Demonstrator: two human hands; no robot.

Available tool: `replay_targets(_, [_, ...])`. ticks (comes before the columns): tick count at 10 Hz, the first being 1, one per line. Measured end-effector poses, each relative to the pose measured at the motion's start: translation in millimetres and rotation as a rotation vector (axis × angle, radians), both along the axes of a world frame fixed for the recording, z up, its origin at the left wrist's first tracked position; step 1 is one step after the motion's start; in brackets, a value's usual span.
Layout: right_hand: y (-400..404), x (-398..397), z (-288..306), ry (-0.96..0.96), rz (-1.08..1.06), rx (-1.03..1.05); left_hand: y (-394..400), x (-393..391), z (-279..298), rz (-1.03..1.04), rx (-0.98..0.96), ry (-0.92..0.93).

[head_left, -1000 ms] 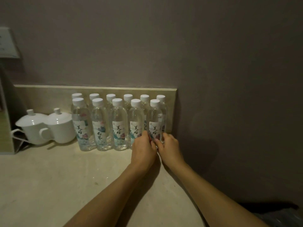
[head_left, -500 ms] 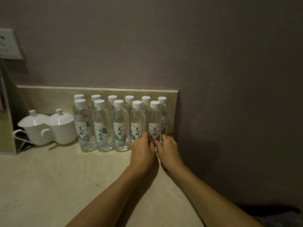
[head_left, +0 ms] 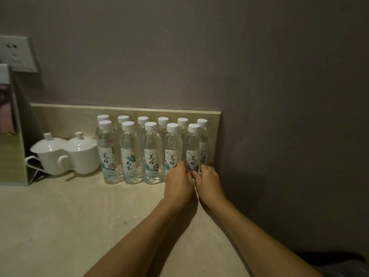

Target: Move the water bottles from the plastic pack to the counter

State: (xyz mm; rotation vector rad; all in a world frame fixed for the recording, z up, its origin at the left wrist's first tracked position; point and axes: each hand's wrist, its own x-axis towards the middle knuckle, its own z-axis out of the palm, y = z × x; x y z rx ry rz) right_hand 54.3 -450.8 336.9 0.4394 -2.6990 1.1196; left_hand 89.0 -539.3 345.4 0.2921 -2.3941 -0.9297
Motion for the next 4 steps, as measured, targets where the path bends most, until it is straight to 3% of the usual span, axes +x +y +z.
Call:
replay_targets(2, [-0.8, 11.2, 9.8, -0.057, -0.036, -0.041, -10.2, 9.3, 2.5, -0.114, 0.018, -0.089])
replay_targets(4, [-2.6, 28.5, 10.8, -0.064, -0.035, -0.086, -24.9, 30.7, 7.4, -0.194, 0.101, -0.045])
